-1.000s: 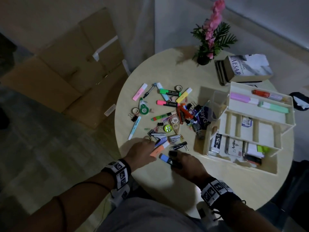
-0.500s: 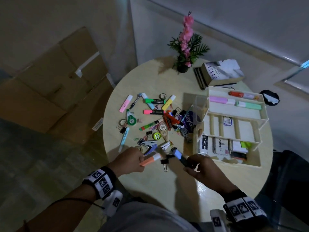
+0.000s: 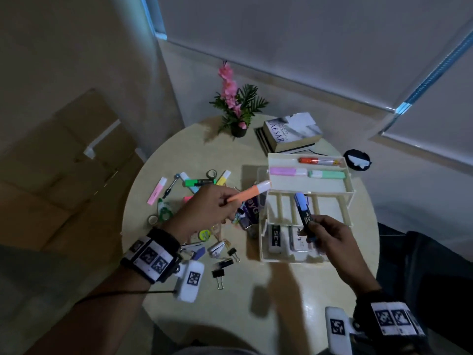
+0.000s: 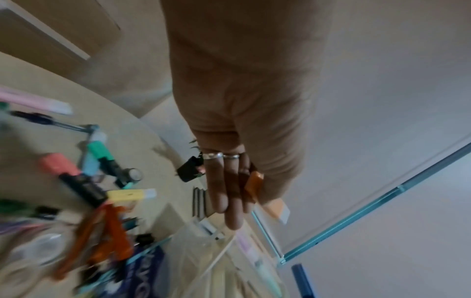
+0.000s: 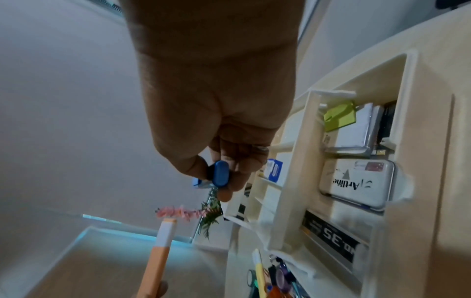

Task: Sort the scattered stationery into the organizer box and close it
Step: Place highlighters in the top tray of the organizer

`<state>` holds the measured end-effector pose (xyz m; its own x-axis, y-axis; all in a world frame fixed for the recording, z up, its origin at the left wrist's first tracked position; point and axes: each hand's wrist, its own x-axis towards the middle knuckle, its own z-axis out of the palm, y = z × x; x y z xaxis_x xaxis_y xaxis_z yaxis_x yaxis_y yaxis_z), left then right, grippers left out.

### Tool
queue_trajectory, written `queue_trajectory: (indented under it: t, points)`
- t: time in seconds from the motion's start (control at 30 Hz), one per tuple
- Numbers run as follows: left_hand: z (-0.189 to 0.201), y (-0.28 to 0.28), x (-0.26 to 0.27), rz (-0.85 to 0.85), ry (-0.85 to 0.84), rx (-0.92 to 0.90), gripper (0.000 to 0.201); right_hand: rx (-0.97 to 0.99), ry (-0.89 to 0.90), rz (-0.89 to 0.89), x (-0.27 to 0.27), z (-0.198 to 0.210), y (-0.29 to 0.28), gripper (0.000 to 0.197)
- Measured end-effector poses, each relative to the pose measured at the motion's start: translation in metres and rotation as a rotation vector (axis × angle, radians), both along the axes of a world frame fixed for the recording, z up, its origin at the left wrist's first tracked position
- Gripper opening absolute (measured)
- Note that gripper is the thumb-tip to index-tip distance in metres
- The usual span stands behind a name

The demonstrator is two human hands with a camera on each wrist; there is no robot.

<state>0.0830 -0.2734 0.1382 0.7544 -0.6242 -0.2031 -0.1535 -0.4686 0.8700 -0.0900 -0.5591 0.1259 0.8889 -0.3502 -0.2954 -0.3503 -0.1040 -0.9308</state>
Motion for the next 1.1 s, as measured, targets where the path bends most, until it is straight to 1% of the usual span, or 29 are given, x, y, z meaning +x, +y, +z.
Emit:
queue_trajectory:
  t: [0.1, 0.17, 0.23, 0.33, 0.4, 0.47, 0.53, 0.63, 0.7, 0.77, 0.83, 0.97, 1.1]
  points:
    - [0.008, -0.04, 0.017, 0.018, -0.041, 0.036, 0.018, 0.101, 0.02, -0.036, -0.006, -0.004, -0.024, 0.018]
    - [0.009, -0.063, 0.025, -0.013, -0.085, 0.071, 0.017, 0.147, 0.031, -0.046, -0.01, -0.007, -0.038, 0.019]
    - [0.008, -0.082, 0.029, -0.044, -0.127, 0.148, 0.018, 0.175, 0.037, -0.052, -0.013, -0.01, -0.051, 0.019]
    - [0.003, -0.108, 0.033, -0.017, -0.171, 0.242, 0.025, 0.193, 0.045, -0.065, -0.017, -0.016, -0.07, 0.019]
    - [-0.003, -0.123, 0.033, -0.021, -0.208, 0.254, 0.026, 0.209, 0.042, -0.081, -0.019, -0.021, -0.081, 0.018]
    - [-0.008, -0.135, 0.035, -0.029, -0.235, 0.259, 0.024, 0.232, 0.041, -0.09, -0.019, -0.025, -0.09, 0.016]
    - [-0.014, -0.143, 0.037, -0.018, -0.242, 0.266, 0.022, 0.252, 0.038, -0.082, -0.019, -0.03, -0.099, 0.016]
    - [-0.025, -0.149, 0.039, 0.023, -0.292, 0.27, 0.019, 0.224, 0.041, -0.047, -0.017, -0.04, -0.111, 0.017]
    - [-0.032, -0.151, 0.04, 0.056, -0.4, 0.272, 0.019, 0.198, 0.046, -0.041, -0.015, -0.047, -0.119, 0.016]
    - [-0.036, -0.151, 0.038, 0.031, -0.537, 0.309, 0.02, 0.16, 0.05, -0.037, -0.013, -0.052, -0.124, 0.016]
    - [-0.039, -0.151, 0.038, 0.008, -0.602, 0.349, 0.022, 0.139, 0.05, -0.028, -0.008, -0.055, -0.128, 0.017]
    - [-0.038, -0.155, 0.037, 0.016, -0.592, 0.388, 0.016, 0.127, 0.052, -0.024, 0.0, -0.061, -0.132, 0.017]
    - [-0.038, -0.163, 0.039, 0.06, -0.538, 0.37, 0.016, 0.093, 0.053, -0.005, 0.008, -0.066, -0.133, 0.01]
